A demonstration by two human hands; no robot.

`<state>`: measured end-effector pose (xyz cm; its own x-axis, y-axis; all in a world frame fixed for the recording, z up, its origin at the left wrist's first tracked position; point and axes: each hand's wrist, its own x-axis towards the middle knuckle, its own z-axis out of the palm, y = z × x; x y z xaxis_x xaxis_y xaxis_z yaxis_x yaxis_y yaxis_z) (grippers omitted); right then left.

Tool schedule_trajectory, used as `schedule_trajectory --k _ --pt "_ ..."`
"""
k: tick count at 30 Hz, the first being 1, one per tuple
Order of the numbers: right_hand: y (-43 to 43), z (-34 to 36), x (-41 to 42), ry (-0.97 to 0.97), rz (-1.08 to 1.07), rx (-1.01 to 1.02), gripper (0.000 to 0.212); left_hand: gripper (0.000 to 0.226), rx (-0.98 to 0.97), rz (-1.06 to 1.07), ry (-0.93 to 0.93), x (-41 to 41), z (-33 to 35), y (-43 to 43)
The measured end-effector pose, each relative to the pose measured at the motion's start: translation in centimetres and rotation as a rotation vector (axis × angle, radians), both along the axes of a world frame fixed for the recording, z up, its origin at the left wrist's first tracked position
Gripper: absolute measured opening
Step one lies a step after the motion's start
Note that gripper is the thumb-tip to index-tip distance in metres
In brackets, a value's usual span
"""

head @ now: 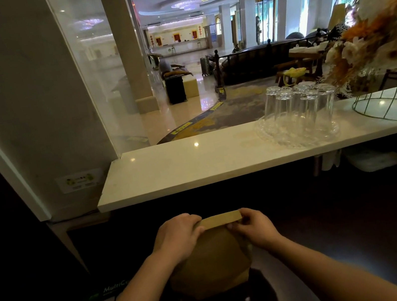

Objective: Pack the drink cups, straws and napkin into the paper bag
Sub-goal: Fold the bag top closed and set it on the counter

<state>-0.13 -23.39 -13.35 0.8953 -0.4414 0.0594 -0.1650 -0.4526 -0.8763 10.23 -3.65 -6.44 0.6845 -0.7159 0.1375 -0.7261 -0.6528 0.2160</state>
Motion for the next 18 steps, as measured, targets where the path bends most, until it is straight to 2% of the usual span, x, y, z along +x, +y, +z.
schedule_trajectory --k 4,10,12,15,16,18 --pt "0.5 0.2 0.9 0.009 -0.059 -0.083 0.010 0.029 0.001 0.004 -0.018 -0.3 -0.4 -0.4" --pt "0.1 0.1 0.7 0.041 -0.047 -0.014 0.006 0.017 0.052 0.050 -0.142 -0.1 -1.0 -0.6" --pt "-0.3 0.1 0.0 0.013 -0.033 0.044 0.016 0.015 0.037 0.064 -0.145 0.0 -1.2 -0.6" --pt "-0.8 0.4 -1.2 -0.048 0.033 0.108 0.044 0.013 0.025 0.084 -0.146 0.0 -1.6 -0.6" --pt "-0.9 0.6 -1.3 -0.057 0.044 0.086 0.046 0.012 0.025 0.086 -0.147 0.1 -1.7 -0.6" --pt "-0.9 0.9 -1.2 -0.056 0.029 -0.024 0.037 0.010 0.019 0.085 -0.148 0.1 -1.8 -0.6"
